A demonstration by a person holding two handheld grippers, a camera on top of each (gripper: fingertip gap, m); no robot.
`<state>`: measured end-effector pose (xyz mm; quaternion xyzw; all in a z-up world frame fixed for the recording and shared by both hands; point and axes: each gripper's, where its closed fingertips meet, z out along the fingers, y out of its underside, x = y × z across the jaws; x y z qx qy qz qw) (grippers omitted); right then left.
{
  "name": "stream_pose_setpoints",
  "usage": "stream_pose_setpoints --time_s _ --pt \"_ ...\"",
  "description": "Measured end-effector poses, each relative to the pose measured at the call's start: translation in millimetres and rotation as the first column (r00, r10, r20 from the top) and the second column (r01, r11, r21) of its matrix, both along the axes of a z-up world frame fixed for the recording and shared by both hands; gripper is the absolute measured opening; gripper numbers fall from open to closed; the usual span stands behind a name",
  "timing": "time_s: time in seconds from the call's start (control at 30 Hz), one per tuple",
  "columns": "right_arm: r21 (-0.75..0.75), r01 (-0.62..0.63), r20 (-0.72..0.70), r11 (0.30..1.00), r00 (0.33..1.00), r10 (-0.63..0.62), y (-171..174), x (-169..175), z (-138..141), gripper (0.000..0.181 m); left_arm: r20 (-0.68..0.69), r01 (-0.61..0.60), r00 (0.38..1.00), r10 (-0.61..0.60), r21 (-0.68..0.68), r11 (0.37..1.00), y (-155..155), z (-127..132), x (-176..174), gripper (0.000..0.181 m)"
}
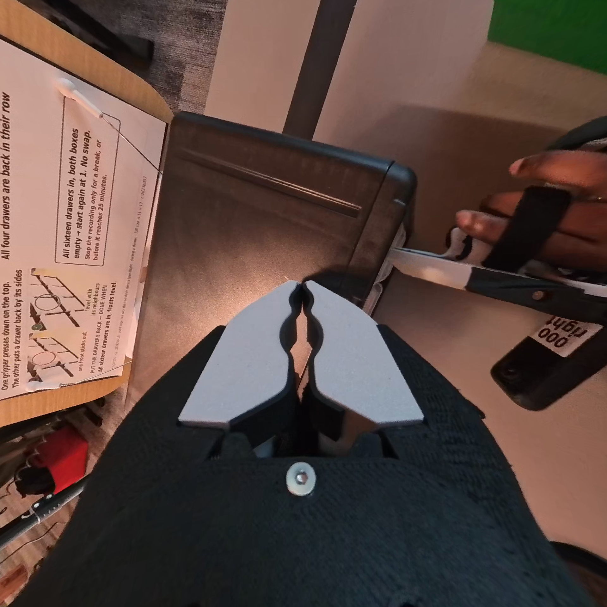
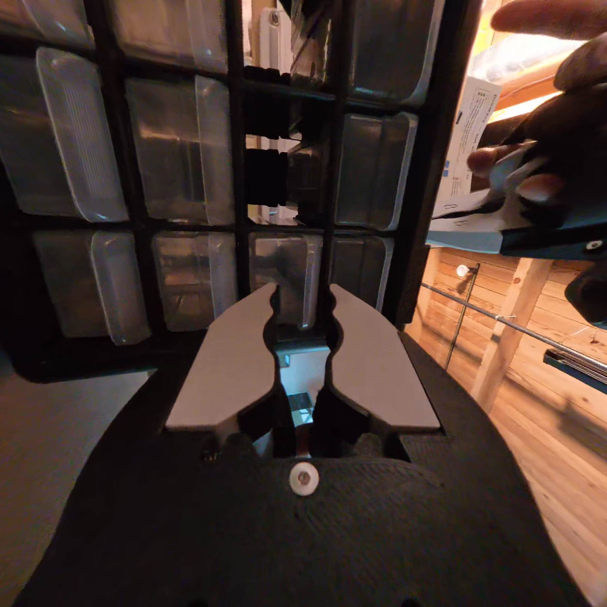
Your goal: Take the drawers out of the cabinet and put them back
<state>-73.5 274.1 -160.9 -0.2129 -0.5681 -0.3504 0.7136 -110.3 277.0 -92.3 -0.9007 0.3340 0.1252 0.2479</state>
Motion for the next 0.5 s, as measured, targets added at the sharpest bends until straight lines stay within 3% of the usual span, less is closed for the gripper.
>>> stream_pose_setpoints --time_s 0.03,0.17,0.5 --pt "0.011 0.006 -0.002 1.0 1.0 -0.006 2 0 1 0.018 -0.002 0.002 1.0 -0.002 0.0 1.0 0 0 0 0.0" --pt "0.071 0.009 0.008 0.997 1.0 -0.009 0 0 3 0.006 -0.004 0.005 1.0 -0.005 -0.004 1.0 0 0 0 0.0" --pt "0.021 -0.066 -0.006 0.998 0.998 0.066 -42 24 5 0.006 -0.005 0.004 1.0 -0.004 0.008 1.0 0 0 0 0.0"
